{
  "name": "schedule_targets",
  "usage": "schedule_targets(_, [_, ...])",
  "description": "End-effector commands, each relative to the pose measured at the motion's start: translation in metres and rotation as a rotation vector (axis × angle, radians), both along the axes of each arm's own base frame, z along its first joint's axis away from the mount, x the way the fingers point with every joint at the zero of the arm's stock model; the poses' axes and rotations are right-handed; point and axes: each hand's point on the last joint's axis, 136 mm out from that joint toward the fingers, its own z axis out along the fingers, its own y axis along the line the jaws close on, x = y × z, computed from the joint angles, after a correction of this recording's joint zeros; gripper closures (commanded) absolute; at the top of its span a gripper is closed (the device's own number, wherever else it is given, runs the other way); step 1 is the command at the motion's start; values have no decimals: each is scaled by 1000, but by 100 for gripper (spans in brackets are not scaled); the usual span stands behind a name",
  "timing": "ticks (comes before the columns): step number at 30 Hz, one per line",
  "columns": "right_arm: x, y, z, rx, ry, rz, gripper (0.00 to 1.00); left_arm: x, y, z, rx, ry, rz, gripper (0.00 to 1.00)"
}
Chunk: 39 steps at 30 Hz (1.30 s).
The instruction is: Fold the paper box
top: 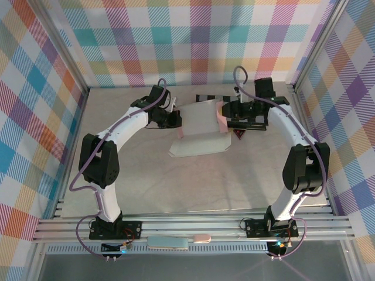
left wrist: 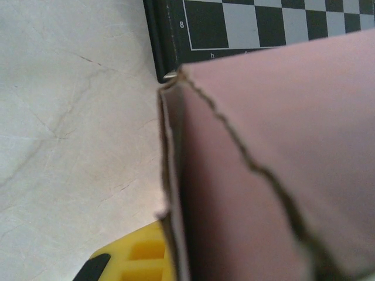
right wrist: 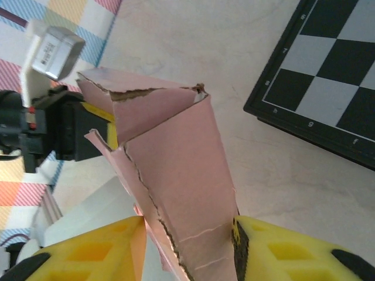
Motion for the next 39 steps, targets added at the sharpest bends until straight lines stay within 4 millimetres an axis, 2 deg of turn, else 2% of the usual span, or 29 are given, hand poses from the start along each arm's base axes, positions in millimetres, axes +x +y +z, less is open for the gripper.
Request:
schedule_targets(1, [-4, 2, 9, -89, -63, 10, 56, -3, -11, 27, -40, -60, -41, 100])
schedule_targets(11, [3, 8, -6, -261, -96, -27, 61, -6, -17, 32, 25, -110, -63, 100])
schedule_targets(16, [6, 11, -21, -397, -113, -52, 63, -8, -19, 32, 46, -123, -65, 100])
schedule_targets(23, [14, 4, -39, -606, -133, -129, 64, -10, -20, 33, 62, -133, -71, 100])
schedule_targets(27, [20, -4, -44, -701, -133, -214, 71, -10, -19, 33, 71, -138, -69, 100])
schedule_targets(33, [21, -3, -43, -703, -138, -260, 90, -11, -18, 32, 73, -139, -69, 100])
schedule_targets(39, [18, 0, -47, -719, -128, -273, 96, -12, -18, 32, 78, -136, -67, 100])
